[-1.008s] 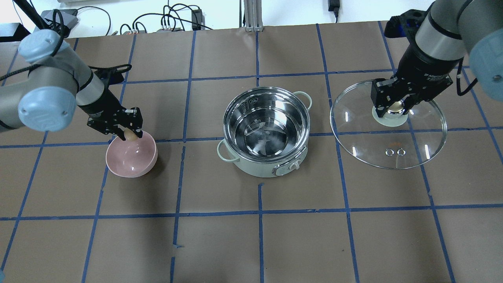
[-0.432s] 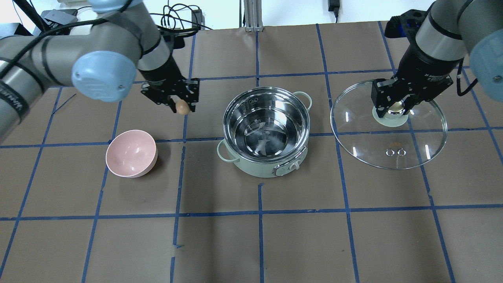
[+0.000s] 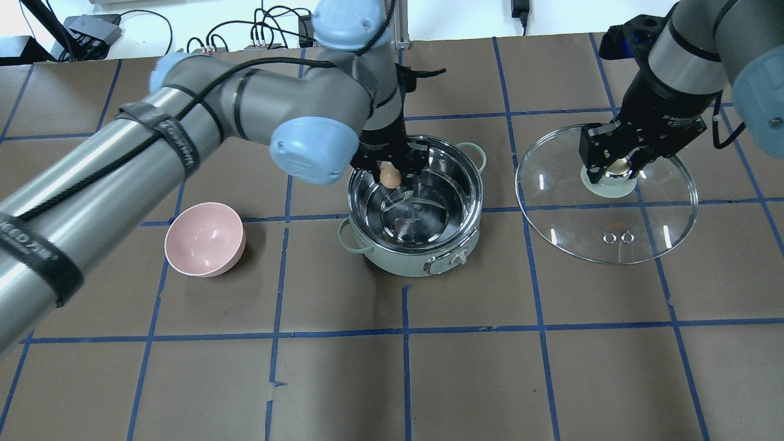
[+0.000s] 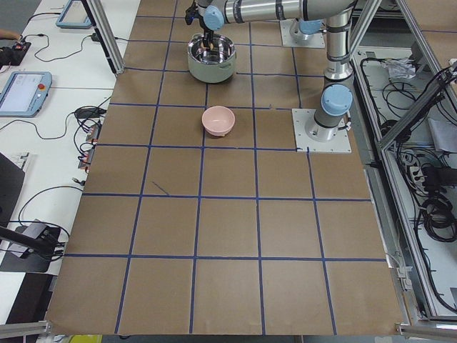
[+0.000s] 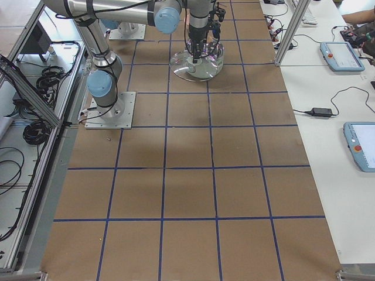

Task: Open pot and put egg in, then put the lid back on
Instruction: 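Lift the egg with the left gripper and carry it over the pot, then lower the egg into the pot and open the left gripper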

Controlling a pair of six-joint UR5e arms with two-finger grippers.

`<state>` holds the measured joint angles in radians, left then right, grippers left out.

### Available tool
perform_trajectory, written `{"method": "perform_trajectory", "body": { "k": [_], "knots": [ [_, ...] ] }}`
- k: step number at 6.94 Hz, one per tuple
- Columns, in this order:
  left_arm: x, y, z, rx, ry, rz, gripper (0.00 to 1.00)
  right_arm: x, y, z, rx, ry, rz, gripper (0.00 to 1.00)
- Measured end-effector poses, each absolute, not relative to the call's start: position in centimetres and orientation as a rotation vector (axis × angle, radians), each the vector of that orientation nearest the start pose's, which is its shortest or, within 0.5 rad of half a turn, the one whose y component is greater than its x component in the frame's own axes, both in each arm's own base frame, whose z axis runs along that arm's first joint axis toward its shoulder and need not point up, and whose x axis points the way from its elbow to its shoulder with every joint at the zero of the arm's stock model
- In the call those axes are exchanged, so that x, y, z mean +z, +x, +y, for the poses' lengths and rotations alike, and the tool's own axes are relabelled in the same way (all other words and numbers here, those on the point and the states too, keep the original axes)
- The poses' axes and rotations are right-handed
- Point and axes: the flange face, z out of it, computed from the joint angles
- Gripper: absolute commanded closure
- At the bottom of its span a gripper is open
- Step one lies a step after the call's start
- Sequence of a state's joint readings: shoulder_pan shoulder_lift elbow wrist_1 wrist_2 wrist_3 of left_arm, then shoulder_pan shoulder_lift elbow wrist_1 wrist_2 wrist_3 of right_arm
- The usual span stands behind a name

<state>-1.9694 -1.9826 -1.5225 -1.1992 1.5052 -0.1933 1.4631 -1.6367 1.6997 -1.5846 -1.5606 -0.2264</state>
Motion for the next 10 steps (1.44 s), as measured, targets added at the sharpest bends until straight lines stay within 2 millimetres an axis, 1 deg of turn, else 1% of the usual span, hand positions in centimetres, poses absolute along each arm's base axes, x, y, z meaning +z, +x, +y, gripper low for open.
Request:
{"method": "perform_trajectory", "body": {
  "k": [1, 2, 3, 4, 5, 6, 7, 8, 9, 10],
  "knots": [
    [28.6, -39.4, -52.9, 0.059, 0.366, 3.174, 0.90, 45.8, 8.4, -47.0, 0.073, -0.186, 3.118, 0.77],
    [26.4, -40.1, -52.7, 0.090, 0.391, 3.158, 0.89, 45.8, 8.4, -47.0, 0.073, -0.187, 3.118, 0.77],
    [24.9, -40.4, -52.7, 0.101, 0.407, 3.150, 0.87, 45.8, 8.4, -47.0, 0.073, -0.188, 3.118, 0.77],
    [23.7, -40.4, -52.6, 0.103, 0.414, 3.147, 0.48, 45.8, 8.4, -47.0, 0.073, -0.189, 3.118, 0.77],
    [23.3, -40.4, -52.4, 0.099, 0.418, 3.147, 0.03, 45.8, 8.4, -47.0, 0.073, -0.189, 3.118, 0.77],
    [23.6, -40.3, -52.3, 0.085, 0.422, 3.150, 0.00, 45.8, 8.4, -47.0, 0.073, -0.189, 3.118, 0.77],
    [24.7, -40.3, -52.3, 0.058, 0.428, 3.157, 0.00, 45.8, 8.3, -47.0, 0.074, -0.189, 3.120, 0.77],
    [26.6, -40.2, -52.3, 0.022, 0.439, 3.164, 0.00, 45.8, 8.2, -47.0, 0.075, -0.193, 3.123, 0.77],
    [29.0, -39.5, -52.0, 0.002, 0.445, 3.167, 0.01, 45.8, 8.1, -47.0, 0.074, -0.197, 3.126, 0.77],
    [32.7, -37.9, -51.3, 0.002, 0.431, 3.168, 0.00, 45.9, 8.2, -47.0, 0.067, -0.194, 3.128, 0.77]
  ]
}}
